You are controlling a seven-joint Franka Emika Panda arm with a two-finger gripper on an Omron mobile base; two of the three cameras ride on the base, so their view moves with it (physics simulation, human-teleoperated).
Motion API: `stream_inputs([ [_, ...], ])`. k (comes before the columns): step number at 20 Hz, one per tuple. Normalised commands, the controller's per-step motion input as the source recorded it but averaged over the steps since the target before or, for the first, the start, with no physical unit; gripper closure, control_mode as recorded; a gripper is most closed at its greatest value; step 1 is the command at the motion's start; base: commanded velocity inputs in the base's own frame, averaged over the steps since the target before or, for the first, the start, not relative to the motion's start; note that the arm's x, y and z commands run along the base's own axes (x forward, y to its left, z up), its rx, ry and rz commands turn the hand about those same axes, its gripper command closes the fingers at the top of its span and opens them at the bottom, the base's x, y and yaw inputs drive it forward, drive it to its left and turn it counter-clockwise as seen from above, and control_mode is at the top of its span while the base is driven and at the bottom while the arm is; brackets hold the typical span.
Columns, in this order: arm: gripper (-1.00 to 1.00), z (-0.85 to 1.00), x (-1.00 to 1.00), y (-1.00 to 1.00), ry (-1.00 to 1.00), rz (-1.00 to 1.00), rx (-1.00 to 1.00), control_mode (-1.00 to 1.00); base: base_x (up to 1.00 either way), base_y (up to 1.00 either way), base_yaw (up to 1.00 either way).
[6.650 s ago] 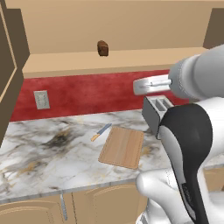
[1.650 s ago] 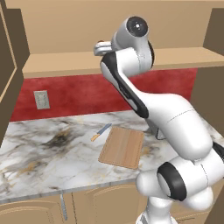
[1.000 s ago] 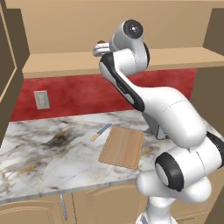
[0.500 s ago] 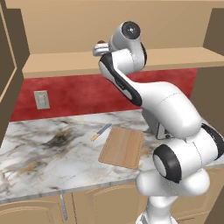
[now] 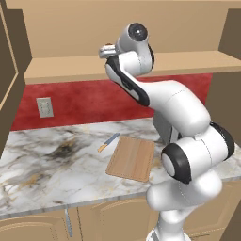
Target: Pick the bread, place it on the cutting board, pick the jam, place it on the counter, and close the cabinet.
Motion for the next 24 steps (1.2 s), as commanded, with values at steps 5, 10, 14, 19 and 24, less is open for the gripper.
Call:
stream_inputs([
  [5,-1.0,-0.01,0.35,0.0,0.0,0.0,0.0,-1.0,0.0,0.0,0.0],
  [10,-1.0,-0.03,0.35,0.0,0.0,0.0,0.0,-1.0,0.0,0.0,0.0],
  [14,-1.0,-0.07,0.37,0.0,0.0,0.0,0.0,-1.0,0.0,0.0,0.0],
  [19,-1.0,-0.09,0.33,0.0,0.0,0.0,0.0,-1.0,0.0,0.0,0.0],
  [24,-1.0,-0.06,0.36,0.0,0.0,0.0,0.0,-1.0,0.0,0.0,0.0],
])
